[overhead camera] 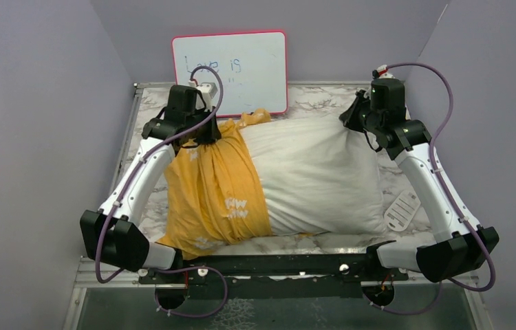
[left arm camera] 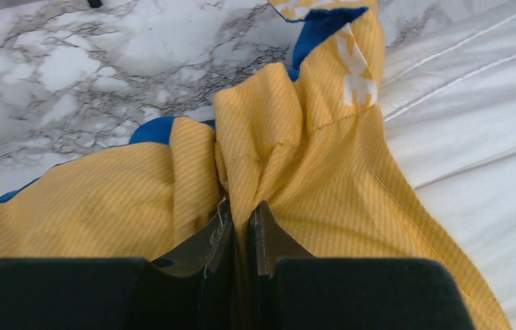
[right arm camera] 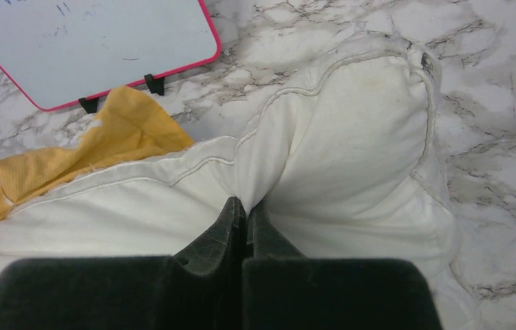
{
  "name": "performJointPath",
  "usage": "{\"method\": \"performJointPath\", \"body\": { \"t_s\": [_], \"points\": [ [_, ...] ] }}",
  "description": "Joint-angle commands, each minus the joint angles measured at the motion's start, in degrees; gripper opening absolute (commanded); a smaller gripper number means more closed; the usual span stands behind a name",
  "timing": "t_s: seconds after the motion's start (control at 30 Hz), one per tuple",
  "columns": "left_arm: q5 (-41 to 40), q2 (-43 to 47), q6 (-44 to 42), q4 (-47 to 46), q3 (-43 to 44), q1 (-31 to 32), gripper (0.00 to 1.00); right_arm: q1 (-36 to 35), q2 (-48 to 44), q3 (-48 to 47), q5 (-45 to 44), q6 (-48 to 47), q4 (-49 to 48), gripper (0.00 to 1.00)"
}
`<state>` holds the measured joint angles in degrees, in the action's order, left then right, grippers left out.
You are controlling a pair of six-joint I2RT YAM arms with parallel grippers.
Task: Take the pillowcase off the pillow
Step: Remove the pillow from the pillowcase.
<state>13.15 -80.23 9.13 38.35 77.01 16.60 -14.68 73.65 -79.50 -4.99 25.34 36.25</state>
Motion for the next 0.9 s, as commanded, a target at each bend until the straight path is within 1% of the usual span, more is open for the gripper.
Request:
{"method": "performJointPath", "body": {
  "t_s": [0.0,0.07,0.1,0.23,0.27,0.33,0.4,0.47,0.5,0.6,0.67,0.77,0.87],
  "points": [
    [-12.5,4.3,-1.4,5.6,-0.4,-5.8,0.13,0.6,-2.6,-1.7,-3.7,0.1,-3.1,0.00],
    [-12.6,4.5,-2.1,5.9,0.4,-7.5,0.14,0.6,-2.5,-2.1,-4.1,-0.4,-3.0,0.01],
    [-11.3,4.5,-2.5,6.1,0.8,-7.8,0.21,0.6,-2.5,-2.3,-4.2,-0.5,-2.9,0.01],
    [0.6,5.1,-2.7,4.7,1.6,-7.9,0.55,0.6,-2.8,-2.4,-2.6,-0.3,-3.4,0.01],
    [2.7,5.5,-2.2,4.1,1.8,-7.9,0.62,0.5,-2.8,-2.3,-1.8,-0.2,-3.5,0.01],
    [5.7,6.6,-1.1,2.5,2.1,-7.8,0.70,0.6,-2.7,-2.2,-1.1,0.0,-3.6,0.01],
    [8.3,8.2,0.2,0.6,2.5,-7.6,0.75,0.5,-2.4,-2.1,-1.0,0.1,-3.5,0.01],
    [9.2,9.1,0.9,0.3,4.2,-5.3,0.76,0.5,-2.1,-2.1,-1.5,-0.1,-3.4,0.01],
    [9.1,9.1,1.1,0.3,5.6,-2.8,0.77,0.6,-1.9,-2.1,-1.9,-0.2,-3.4,0.01],
    [5.8,8.3,2.2,0.2,8.1,7.3,0.79,0.6,-1.2,-2.5,-2.5,-0.3,-3.5,0.01],
    [2.1,7.4,2.3,0.3,7.3,11.0,0.80,0.5,-0.6,-3.1,-2.3,-0.2,-3.6,0.00],
    [-1.9,5.5,1.3,1.1,6.4,11.7,0.80,0.6,0.0,-3.9,-1.2,0.1,-3.6,0.00],
    [-4.6,2.0,0.0,3.0,9.4,11.7,0.81,0.6,0.1,-4.3,-1.0,-0.1,-3.5,0.01]
  ]
}}
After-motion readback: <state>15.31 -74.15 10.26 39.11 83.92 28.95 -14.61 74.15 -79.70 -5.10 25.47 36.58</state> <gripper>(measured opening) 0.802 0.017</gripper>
